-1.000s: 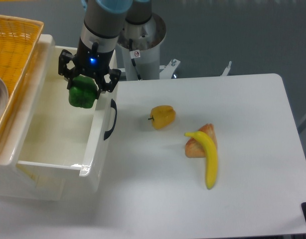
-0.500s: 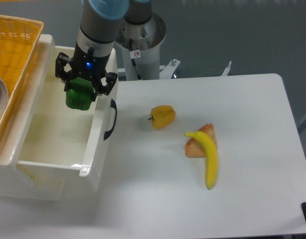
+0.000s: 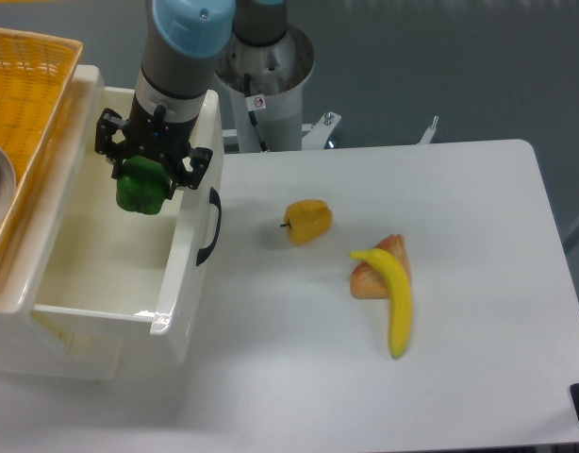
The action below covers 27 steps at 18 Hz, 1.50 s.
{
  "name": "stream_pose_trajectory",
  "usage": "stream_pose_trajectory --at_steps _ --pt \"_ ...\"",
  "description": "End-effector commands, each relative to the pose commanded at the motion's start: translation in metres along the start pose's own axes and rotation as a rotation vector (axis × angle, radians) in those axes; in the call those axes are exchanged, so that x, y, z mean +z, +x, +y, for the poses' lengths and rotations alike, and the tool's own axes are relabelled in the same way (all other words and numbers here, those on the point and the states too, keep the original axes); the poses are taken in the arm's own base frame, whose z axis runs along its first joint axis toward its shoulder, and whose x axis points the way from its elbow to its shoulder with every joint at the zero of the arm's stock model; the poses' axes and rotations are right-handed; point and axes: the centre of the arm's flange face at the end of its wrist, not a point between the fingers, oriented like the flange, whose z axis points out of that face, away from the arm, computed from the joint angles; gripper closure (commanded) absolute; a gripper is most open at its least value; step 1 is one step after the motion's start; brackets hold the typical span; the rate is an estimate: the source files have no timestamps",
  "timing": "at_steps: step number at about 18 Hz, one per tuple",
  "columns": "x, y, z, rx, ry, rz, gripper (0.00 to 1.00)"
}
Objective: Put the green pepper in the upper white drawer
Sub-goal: 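Lower the pepper into the drawer and open the gripper, then raise the open gripper up out of the drawer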
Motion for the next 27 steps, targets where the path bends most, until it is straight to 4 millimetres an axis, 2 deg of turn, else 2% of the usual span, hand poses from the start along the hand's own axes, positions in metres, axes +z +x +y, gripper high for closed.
stream_pose_trajectory --at_steps 5,9,12,13,16,21,25,27 --pt "0.002 -0.001 0.000 -0.002 -0.004 0.000 0.13" --pt "-0.005 0.000 0.001 0.002 0.009 -0.005 0.12" --pt "-0.019 0.000 0.005 0.030 0.029 -0.025 0.09" --pt "-0.023 -0.001 0.007 0.034 0.035 -0.031 0.02" --pt "-0.038 -0.007 0.013 0.032 0.057 -0.054 0.00" --pt "-0.050 -0.032 0.016 0.006 0.081 -0.064 0.00" --pt "-0.065 -0.051 0.021 0.154 0.094 -0.091 0.00" --pt "-0.069 -0.058 0.025 0.157 0.099 -0.098 0.00"
